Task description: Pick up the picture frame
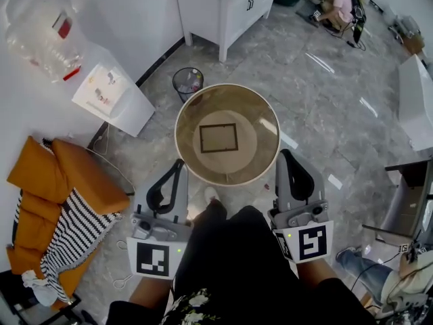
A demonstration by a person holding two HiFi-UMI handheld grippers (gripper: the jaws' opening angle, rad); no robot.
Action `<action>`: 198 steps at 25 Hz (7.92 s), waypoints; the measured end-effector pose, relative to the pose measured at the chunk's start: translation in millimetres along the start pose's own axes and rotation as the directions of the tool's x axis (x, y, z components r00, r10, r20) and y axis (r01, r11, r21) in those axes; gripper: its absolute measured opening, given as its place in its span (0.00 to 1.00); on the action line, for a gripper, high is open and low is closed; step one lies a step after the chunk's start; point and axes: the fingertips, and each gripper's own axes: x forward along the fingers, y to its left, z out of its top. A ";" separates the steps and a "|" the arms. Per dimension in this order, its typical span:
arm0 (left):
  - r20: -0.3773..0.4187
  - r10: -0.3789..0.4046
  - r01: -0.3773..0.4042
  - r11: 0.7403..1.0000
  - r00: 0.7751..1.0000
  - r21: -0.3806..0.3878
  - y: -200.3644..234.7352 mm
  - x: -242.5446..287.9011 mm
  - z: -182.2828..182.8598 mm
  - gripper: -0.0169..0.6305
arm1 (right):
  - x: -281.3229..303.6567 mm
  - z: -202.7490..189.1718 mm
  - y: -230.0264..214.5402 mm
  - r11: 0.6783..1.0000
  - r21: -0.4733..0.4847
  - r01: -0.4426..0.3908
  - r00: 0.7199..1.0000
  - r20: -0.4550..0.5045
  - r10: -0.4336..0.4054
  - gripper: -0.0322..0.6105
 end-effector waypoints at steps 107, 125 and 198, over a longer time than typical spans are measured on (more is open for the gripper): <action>-0.441 0.049 -0.153 0.967 0.896 -0.204 68.0 232.0 -347.2 0.05 | 238.2 -385.1 -44.3 0.923 0.247 -0.294 0.820 -0.432 0.376 0.05; -0.509 0.025 -0.177 0.951 0.860 -0.253 54.8 231.6 -436.5 0.05 | 232.4 -468.5 -34.6 0.920 0.274 -0.282 0.782 -0.489 0.386 0.05; -0.771 -0.198 -0.106 0.940 0.605 -0.324 41.1 259.8 -738.8 0.11 | 240.7 -676.8 23.7 0.813 0.370 -0.450 0.573 -0.579 0.581 0.25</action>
